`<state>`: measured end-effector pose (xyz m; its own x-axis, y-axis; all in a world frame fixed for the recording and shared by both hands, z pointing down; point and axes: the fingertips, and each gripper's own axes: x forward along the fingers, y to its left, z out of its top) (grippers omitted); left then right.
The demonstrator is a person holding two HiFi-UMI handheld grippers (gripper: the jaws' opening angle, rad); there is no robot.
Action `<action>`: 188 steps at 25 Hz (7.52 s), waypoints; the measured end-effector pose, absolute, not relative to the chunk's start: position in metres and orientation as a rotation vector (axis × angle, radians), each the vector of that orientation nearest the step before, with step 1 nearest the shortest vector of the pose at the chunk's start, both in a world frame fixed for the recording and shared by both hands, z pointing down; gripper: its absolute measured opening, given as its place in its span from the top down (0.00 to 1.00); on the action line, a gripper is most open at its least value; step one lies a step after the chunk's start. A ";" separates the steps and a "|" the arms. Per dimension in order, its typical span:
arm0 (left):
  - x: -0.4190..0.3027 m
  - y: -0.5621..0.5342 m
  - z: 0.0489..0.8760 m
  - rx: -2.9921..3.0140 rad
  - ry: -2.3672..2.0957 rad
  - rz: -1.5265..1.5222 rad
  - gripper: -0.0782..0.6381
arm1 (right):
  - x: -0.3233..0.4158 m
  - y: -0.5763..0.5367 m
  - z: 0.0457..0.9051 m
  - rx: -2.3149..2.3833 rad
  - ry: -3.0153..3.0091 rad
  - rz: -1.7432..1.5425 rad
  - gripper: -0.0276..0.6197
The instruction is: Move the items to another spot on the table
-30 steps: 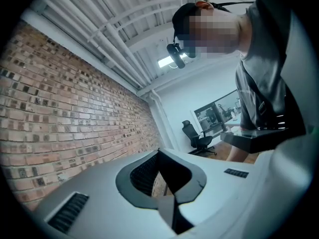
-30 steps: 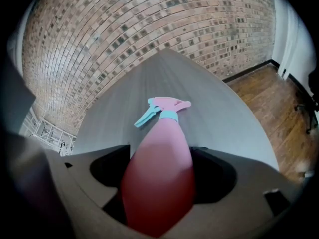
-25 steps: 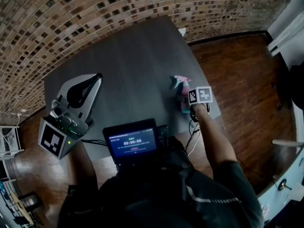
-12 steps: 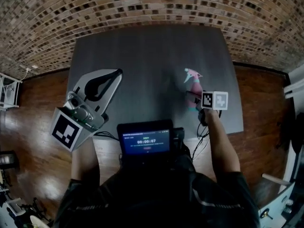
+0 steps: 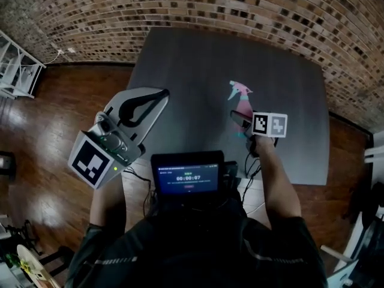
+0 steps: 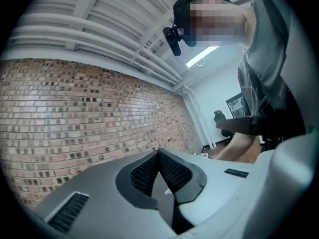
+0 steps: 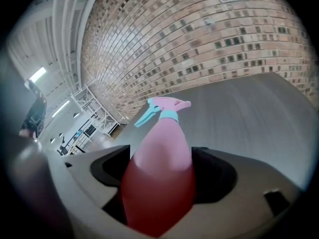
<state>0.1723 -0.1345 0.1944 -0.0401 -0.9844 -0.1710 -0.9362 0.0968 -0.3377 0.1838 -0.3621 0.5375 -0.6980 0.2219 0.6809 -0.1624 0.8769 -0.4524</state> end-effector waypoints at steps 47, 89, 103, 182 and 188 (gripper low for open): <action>0.100 0.213 0.224 -1.199 2.607 -0.180 0.90 | -0.032 0.071 0.531 -0.819 -2.096 0.232 0.35; -0.210 0.425 0.243 -1.620 2.395 -0.120 0.90 | -0.257 0.188 0.460 -0.283 -2.537 0.521 0.35; -0.327 0.198 0.270 -2.231 1.953 0.043 0.90 | -0.223 -0.010 0.552 0.415 -2.356 0.764 0.35; -0.290 0.003 0.248 -2.878 0.811 0.265 0.90 | -0.170 -0.029 0.324 1.067 -2.803 0.213 0.86; -0.297 0.008 0.238 -2.890 0.874 0.330 0.90 | -0.161 -0.012 0.293 1.105 -2.842 0.149 0.96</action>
<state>-0.2974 0.0077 0.2378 0.8115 -0.5346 -0.2361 -0.5573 -0.8295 -0.0373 -0.1610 -0.0117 0.2926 -0.7344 -0.6684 0.1179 -0.6771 0.7336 -0.0583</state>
